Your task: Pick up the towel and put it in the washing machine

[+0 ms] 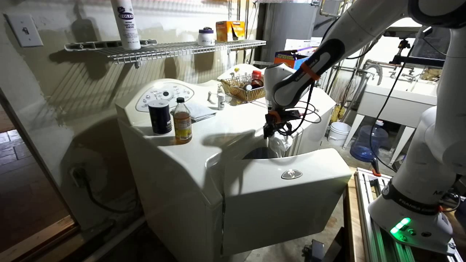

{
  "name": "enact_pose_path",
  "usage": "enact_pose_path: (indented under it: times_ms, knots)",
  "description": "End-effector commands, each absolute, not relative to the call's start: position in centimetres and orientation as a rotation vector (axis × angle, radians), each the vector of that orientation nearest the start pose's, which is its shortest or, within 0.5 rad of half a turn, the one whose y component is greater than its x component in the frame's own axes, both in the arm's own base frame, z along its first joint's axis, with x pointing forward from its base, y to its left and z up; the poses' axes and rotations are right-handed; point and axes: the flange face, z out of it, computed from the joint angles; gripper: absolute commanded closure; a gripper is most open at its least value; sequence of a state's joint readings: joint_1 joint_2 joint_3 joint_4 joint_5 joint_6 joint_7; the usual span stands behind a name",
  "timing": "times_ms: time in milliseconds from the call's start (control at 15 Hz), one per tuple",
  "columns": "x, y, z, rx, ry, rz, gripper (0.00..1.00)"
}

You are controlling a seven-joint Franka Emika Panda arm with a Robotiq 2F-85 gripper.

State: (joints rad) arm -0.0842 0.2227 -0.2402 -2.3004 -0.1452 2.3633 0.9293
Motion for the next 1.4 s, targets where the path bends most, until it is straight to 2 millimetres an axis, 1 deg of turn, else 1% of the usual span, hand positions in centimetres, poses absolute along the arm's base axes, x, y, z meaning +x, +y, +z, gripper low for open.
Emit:
enact_pose_path:
  times_ms: [0, 200, 267, 400, 533, 667, 800, 933, 1133, 1333]
  knots:
    - [48.2, -16.6, 24.3, -2.797, 1.792, 0.176, 1.00]
    - [48.3, -16.5, 24.8, -2.794, 1.788, 0.160, 1.00]
    - [48.4, -16.6, 24.6, -2.790, 1.756, 0.182, 1.00]
    - [47.8, -17.1, 23.6, -2.764, 1.702, 0.245, 1.00]
    - [46.7, -17.9, 22.0, -2.720, 1.643, 0.281, 1.00]
    - [45.4, -19.2, 20.1, -2.657, 1.623, 0.343, 1.00]
    - [44.2, -20.2, 18.5, -2.567, 1.586, 0.374, 1.00]
    - [43.5, -20.7, 17.1, -2.477, 1.526, 0.415, 1.00]
    - [43.0, -21.0, 15.2, -2.418, 1.456, 0.402, 1.00]
    - [42.9, -20.3, 13.3, -2.410, 1.409, 0.381, 1.00]
